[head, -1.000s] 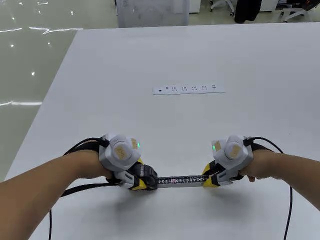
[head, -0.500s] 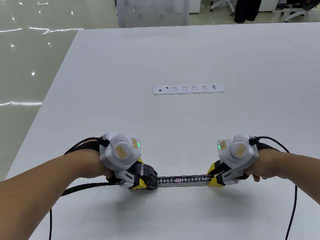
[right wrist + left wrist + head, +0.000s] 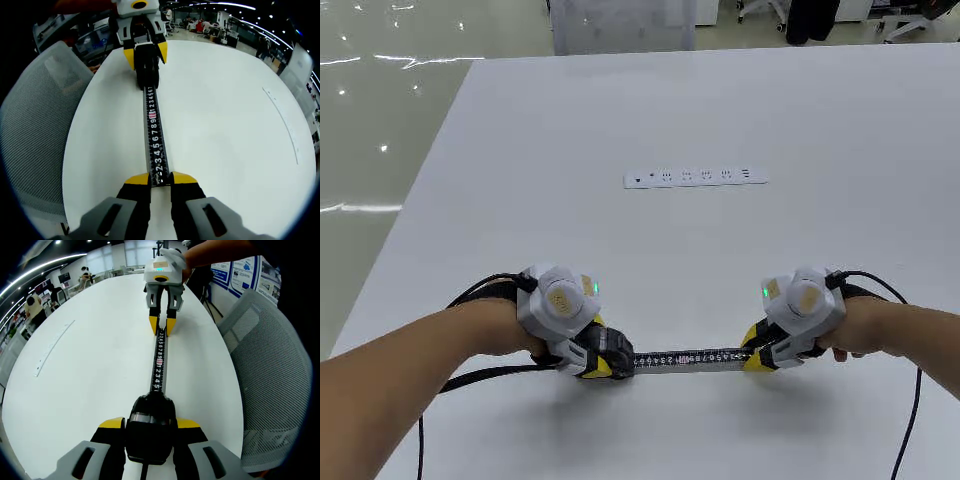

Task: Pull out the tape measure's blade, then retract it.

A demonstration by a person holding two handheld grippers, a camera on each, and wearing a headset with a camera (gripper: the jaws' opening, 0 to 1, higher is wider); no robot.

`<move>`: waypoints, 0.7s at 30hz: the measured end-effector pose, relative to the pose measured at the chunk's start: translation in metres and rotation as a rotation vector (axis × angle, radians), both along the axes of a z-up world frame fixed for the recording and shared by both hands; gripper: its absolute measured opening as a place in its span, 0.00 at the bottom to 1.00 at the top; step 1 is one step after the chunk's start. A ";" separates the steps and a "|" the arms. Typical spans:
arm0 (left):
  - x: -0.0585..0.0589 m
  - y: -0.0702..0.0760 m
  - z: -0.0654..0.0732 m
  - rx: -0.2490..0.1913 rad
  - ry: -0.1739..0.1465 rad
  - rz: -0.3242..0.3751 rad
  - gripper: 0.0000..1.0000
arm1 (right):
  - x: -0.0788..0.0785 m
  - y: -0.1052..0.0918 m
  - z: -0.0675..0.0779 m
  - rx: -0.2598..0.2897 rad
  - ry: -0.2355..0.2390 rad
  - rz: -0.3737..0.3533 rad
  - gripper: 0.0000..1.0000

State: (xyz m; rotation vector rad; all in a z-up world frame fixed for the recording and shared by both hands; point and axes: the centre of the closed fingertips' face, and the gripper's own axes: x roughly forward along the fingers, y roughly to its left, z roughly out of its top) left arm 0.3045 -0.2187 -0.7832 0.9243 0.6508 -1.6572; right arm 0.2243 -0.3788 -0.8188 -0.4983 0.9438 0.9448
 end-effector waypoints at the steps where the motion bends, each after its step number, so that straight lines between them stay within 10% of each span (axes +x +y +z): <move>1: 0.000 0.000 0.000 0.000 0.001 0.000 0.33 | 0.000 -0.001 0.000 -0.001 0.001 -0.001 0.12; 21: 0.000 0.000 0.000 -0.002 0.001 -0.001 0.33 | -0.007 -0.016 -0.001 -0.014 0.004 -0.013 0.12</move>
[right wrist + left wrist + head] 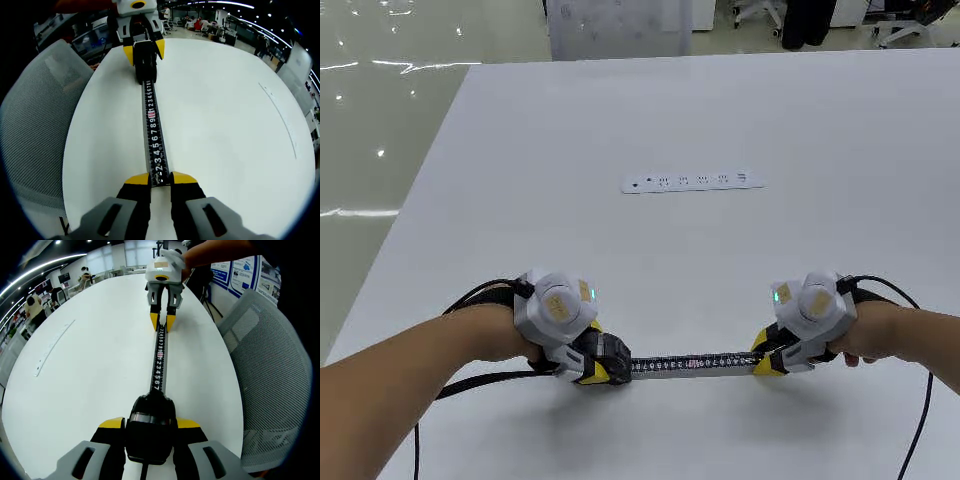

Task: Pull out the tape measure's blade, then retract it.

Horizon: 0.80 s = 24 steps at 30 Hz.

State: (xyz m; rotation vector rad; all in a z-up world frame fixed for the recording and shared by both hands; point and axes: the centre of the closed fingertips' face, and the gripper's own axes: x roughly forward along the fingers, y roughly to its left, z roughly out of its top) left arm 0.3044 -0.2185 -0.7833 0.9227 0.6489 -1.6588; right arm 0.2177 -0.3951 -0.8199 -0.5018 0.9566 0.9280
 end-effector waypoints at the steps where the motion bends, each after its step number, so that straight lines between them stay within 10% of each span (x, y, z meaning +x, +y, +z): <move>1: 0.000 0.000 0.000 0.000 0.000 0.000 0.33 | -0.001 -0.001 0.000 -0.001 0.001 0.000 0.12; 24: 0.000 0.000 0.000 0.000 0.004 0.005 0.33 | -0.012 -0.021 0.001 -0.025 0.010 -0.016 0.12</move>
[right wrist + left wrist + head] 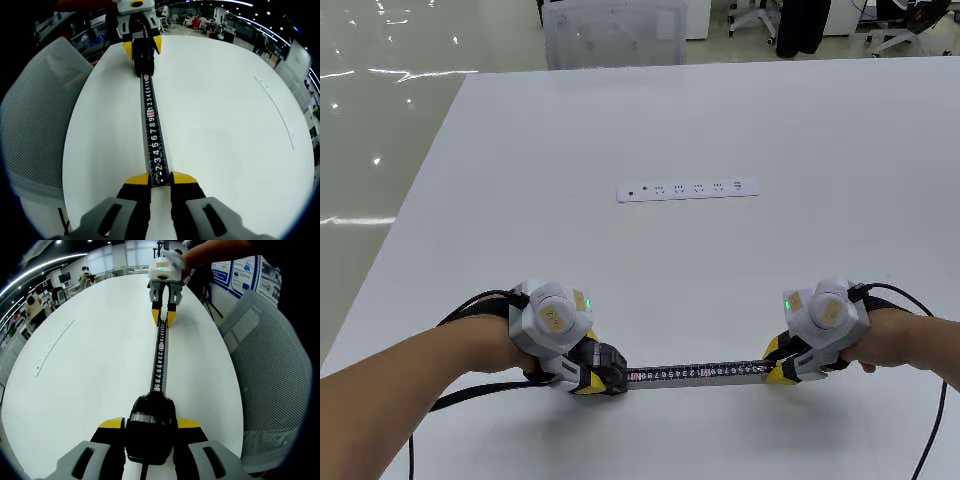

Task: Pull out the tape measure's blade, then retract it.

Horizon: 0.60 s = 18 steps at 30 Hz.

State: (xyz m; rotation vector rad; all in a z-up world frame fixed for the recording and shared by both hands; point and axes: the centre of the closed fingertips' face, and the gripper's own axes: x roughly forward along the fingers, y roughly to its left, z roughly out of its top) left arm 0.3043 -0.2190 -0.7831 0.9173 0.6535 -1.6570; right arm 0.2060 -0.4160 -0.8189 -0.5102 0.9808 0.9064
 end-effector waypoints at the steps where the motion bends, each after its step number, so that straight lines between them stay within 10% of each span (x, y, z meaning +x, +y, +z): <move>1: 0.000 0.000 0.000 -0.001 0.000 0.002 0.33 | 0.000 -0.001 0.000 0.000 0.001 -0.003 0.12; 18: 0.000 0.000 0.000 -0.002 0.000 0.007 0.34 | -0.005 -0.016 0.000 -0.025 0.007 -0.012 0.12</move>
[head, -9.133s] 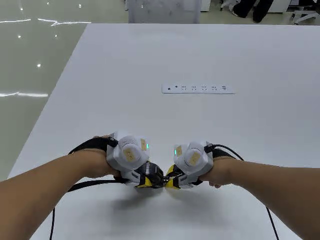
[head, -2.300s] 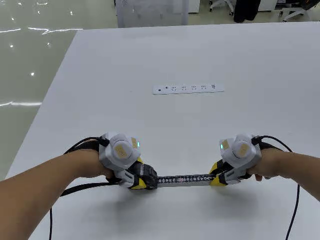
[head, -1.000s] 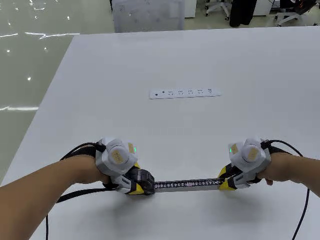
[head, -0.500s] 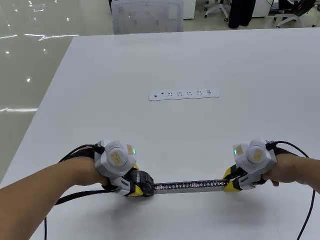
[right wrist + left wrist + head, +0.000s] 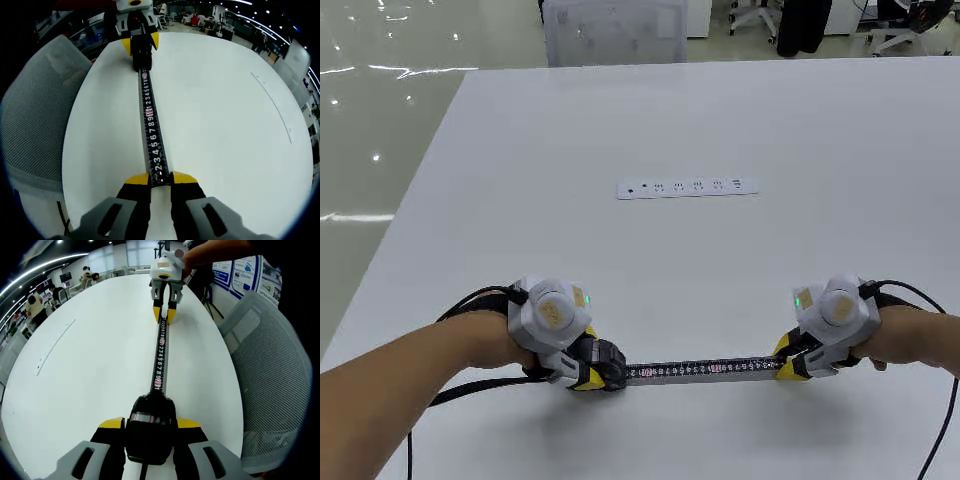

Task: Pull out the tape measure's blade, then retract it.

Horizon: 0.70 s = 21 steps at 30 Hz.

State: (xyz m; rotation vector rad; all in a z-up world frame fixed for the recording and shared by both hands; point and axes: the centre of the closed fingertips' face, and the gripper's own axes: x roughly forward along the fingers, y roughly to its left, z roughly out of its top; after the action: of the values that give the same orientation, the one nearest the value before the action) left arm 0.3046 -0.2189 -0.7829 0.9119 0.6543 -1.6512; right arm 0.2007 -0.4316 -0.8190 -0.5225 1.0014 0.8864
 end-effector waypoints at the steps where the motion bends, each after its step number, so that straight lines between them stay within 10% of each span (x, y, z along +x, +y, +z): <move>1: 0.000 0.000 0.000 -0.001 0.000 0.001 0.34 | 0.000 -0.001 0.000 -0.001 0.001 0.000 0.12; 21: 0.001 0.000 -0.001 -0.001 -0.002 0.005 0.34 | -0.002 -0.004 0.000 0.003 0.008 -0.018 0.13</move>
State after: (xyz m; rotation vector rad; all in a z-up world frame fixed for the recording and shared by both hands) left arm 0.3055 -0.2188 -0.7839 0.9104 0.6534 -1.6459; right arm 0.1989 -0.4354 -0.8193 -0.5072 1.0104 0.8741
